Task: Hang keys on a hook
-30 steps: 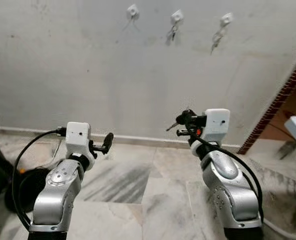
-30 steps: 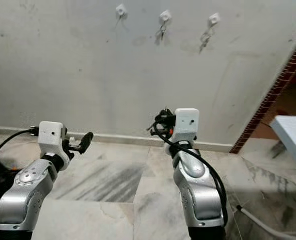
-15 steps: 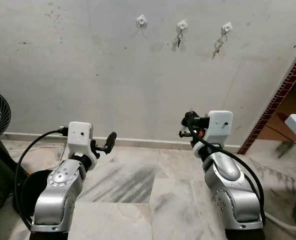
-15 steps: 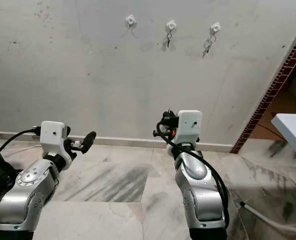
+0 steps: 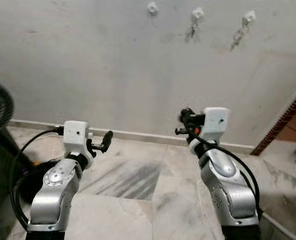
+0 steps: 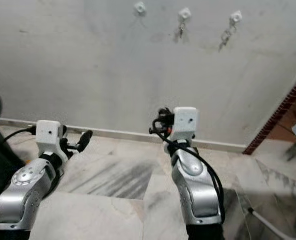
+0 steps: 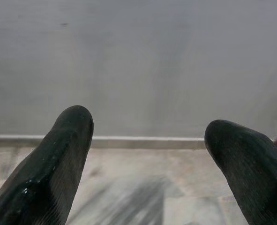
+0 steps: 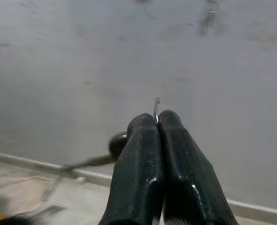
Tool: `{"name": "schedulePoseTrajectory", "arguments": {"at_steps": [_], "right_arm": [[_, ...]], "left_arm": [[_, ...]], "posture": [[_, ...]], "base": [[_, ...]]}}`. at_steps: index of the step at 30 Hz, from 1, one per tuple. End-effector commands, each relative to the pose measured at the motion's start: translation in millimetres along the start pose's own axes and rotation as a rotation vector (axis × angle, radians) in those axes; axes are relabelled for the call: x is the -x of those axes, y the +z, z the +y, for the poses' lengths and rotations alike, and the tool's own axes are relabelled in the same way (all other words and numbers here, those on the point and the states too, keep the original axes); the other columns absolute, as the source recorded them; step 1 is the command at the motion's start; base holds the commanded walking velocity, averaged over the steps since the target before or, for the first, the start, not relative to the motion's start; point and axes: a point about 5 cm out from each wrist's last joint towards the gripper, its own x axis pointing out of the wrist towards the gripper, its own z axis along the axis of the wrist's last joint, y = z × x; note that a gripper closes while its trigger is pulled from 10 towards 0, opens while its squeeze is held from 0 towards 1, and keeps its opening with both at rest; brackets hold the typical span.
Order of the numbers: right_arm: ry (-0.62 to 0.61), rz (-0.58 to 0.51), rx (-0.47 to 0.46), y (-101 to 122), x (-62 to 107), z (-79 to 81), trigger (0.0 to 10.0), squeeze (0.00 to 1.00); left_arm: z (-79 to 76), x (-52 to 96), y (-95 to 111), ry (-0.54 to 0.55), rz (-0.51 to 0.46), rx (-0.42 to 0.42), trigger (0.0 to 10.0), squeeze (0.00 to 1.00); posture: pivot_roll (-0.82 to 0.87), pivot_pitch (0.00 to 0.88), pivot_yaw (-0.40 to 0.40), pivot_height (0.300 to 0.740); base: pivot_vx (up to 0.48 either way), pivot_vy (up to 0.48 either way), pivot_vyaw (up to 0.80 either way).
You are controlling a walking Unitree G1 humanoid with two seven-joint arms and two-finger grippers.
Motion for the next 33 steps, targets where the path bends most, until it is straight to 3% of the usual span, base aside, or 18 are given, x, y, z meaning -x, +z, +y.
{"name": "schedulePoseTrajectory", "arguments": {"at_steps": [1, 17, 24, 33], "right_arm": [[-0.040, 0.001, 0.011, -0.2, 2.3, -11.3, 10.0, 0.00], [-0.035, 0.006, 0.016, -2.1, 1.4, -11.9, 10.0, 0.00], [-0.034, 0.008, 0.017, -2.8, 1.0, -11.7, 10.0, 0.00], [-0.036, 0.008, 0.021, -2.7, 1.2, -13.5, 10.0, 0.00]], "left_arm": [[-8.9, -2.6, 1.3, -0.034, -0.004, 0.001, 10.0, 0.00], [-8.4, -1.3, -2.3, -0.028, 0.008, 0.000, 10.0, 0.00], [-7.3, -0.7, -5.4, -0.016, 0.025, 0.014, 10.0, 0.00], [-8.3, -0.9, -6.5, -0.019, 0.031, 0.015, 10.0, 0.00]], "posture": [[0.14, 0.000, -0.034, 0.740], [0.15, 0.000, -0.037, 0.740], [0.15, 0.000, -0.040, 0.740], [0.15, 0.000, -0.038, 0.740]], "base": [[0.442, 0.000, 0.00], [0.444, 0.000, 0.00], [0.306, 0.364, 0.00], [0.000, 0.432, 0.00]]}}
